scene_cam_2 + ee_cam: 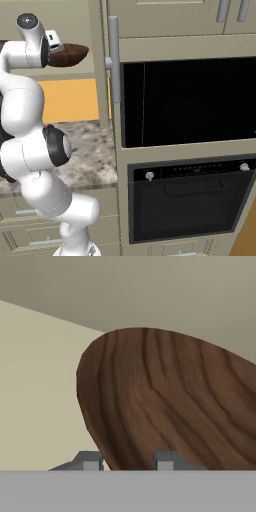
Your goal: Move the bowls from the cabinet to the plates on the dining table.
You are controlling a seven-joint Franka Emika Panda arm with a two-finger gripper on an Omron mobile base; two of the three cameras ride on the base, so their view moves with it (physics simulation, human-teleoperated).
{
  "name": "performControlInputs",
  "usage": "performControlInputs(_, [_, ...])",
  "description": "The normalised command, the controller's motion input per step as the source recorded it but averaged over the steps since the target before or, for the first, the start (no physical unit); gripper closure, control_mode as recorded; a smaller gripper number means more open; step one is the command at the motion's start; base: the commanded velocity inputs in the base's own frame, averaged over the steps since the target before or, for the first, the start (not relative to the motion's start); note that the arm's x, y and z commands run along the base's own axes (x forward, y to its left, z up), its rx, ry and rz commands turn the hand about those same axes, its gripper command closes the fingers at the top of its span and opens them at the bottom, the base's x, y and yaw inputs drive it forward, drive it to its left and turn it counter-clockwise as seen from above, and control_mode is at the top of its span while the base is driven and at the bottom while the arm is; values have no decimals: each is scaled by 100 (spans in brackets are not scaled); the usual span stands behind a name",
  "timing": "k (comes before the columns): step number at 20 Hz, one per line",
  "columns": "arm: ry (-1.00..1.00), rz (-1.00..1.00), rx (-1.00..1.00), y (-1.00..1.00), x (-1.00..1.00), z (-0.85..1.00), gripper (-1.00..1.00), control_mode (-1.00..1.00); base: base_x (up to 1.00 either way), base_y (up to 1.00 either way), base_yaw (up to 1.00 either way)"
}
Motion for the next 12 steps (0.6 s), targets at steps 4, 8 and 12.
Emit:
performControlInputs(4, [-6,1,-3,6,-33,27,100,-100,0,0,0])
performControlInputs(8, [-5,0,-1,10,-57,25,100,-100,0,0,0])
performControlInputs(12, [0,0,0,9,-74,15,100,-100,0,0,0])
